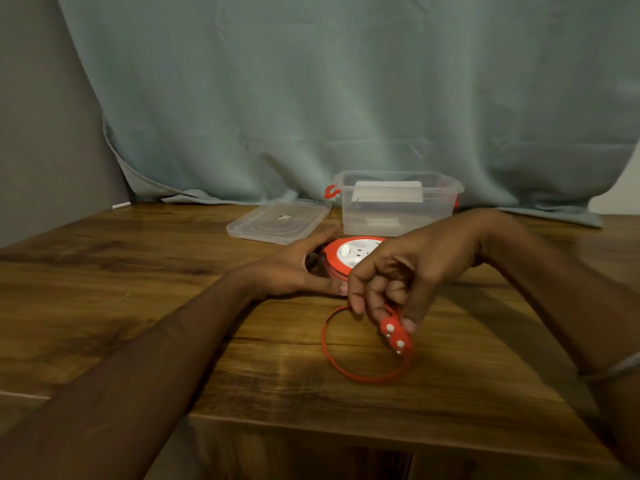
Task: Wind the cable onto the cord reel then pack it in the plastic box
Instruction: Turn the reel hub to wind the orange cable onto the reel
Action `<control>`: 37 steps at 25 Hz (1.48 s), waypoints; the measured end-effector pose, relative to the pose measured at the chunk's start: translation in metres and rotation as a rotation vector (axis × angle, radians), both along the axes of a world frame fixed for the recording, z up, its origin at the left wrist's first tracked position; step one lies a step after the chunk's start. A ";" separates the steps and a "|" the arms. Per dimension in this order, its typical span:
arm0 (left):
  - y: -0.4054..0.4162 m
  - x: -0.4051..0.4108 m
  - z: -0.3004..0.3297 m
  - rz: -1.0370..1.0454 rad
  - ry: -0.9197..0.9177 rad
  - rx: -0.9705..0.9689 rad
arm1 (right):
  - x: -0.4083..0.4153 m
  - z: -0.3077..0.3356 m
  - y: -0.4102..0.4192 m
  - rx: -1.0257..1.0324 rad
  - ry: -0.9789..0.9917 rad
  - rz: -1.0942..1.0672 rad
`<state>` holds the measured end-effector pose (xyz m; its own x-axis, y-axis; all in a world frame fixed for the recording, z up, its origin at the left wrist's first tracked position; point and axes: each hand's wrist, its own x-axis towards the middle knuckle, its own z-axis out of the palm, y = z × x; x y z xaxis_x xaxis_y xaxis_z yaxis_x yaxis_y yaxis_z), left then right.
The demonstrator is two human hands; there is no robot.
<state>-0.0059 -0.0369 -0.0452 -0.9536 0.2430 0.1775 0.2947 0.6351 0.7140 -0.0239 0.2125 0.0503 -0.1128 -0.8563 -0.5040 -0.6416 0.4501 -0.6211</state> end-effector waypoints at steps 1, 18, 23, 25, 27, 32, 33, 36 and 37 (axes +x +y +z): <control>0.000 0.000 0.000 0.002 -0.014 0.009 | -0.003 0.003 0.005 -0.010 -0.023 -0.029; 0.002 0.002 0.000 0.009 -0.068 0.047 | -0.038 -0.005 0.010 -0.459 0.677 -0.344; 0.001 0.002 0.000 -0.039 -0.065 0.008 | -0.047 -0.016 0.012 -0.393 0.493 -0.361; 0.001 0.001 0.000 -0.072 -0.088 -0.020 | -0.047 -0.018 0.009 -0.385 0.450 -0.387; 0.001 0.001 0.001 -0.109 -0.106 -0.032 | -0.045 -0.024 0.003 -0.415 0.537 -0.402; 0.002 0.001 0.001 -0.108 -0.092 -0.013 | -0.038 -0.035 -0.012 -0.491 0.711 -0.460; 0.003 0.001 0.000 -0.107 -0.090 -0.006 | -0.039 -0.035 -0.012 -0.480 0.724 -0.479; 0.003 0.002 0.000 -0.091 -0.088 0.010 | -0.041 -0.040 -0.012 -0.467 0.807 -0.550; 0.003 0.002 0.001 -0.085 -0.087 0.015 | -0.042 -0.042 -0.013 -0.469 0.838 -0.571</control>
